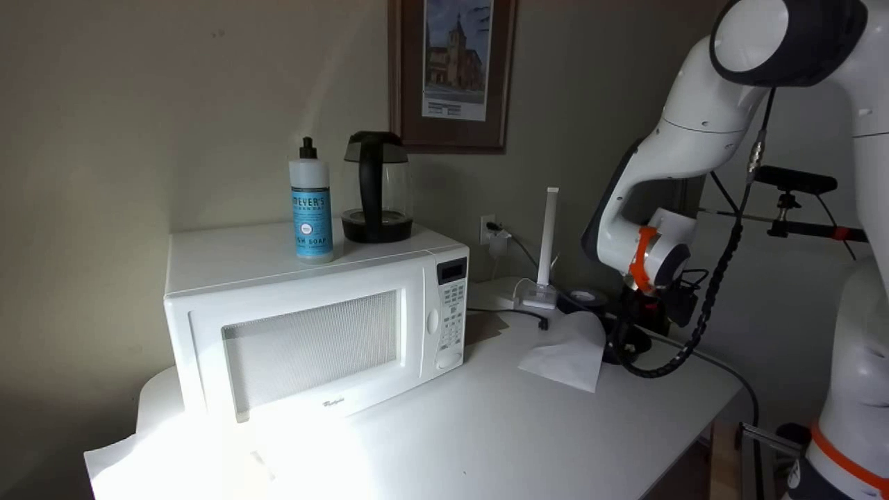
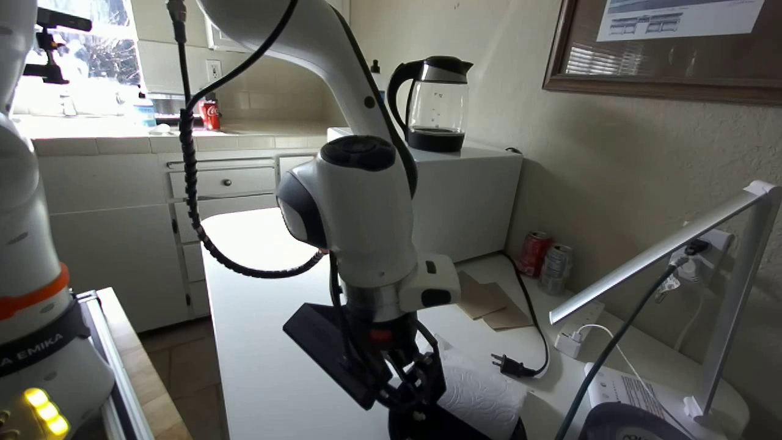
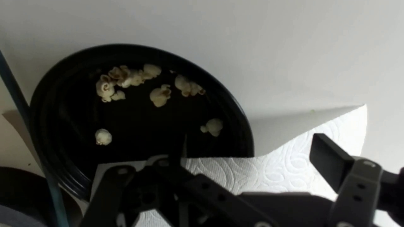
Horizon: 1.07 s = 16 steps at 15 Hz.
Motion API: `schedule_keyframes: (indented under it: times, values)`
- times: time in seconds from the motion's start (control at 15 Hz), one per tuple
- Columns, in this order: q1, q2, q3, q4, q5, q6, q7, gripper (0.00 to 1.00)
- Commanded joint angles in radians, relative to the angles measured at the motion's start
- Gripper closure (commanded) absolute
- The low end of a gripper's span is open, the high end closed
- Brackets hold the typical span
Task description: Pick up the black bowl and put it on the microwave
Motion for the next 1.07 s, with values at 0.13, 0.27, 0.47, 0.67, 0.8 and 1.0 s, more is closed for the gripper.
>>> schedule_keyframes:
  times: [0.13,0.27,0.47,0.67,0.8,1.0]
  values:
    - [-0.210,0.233,0.176,0.176,0.257,-0.081,-0.329,0.00]
    - [-0.244,0.276,0.212,0.204,0.284,-0.090,-0.401,0.04]
    - [-0.270,0.294,0.251,0.232,0.359,-0.048,-0.519,0.30]
    - [-0.261,0.239,0.241,0.223,0.445,-0.004,-0.649,0.56]
    - [-0.249,0.223,0.232,0.210,0.452,0.005,-0.684,0.69]
    - [-0.239,0.189,0.225,0.180,0.439,0.005,-0.703,0.33]
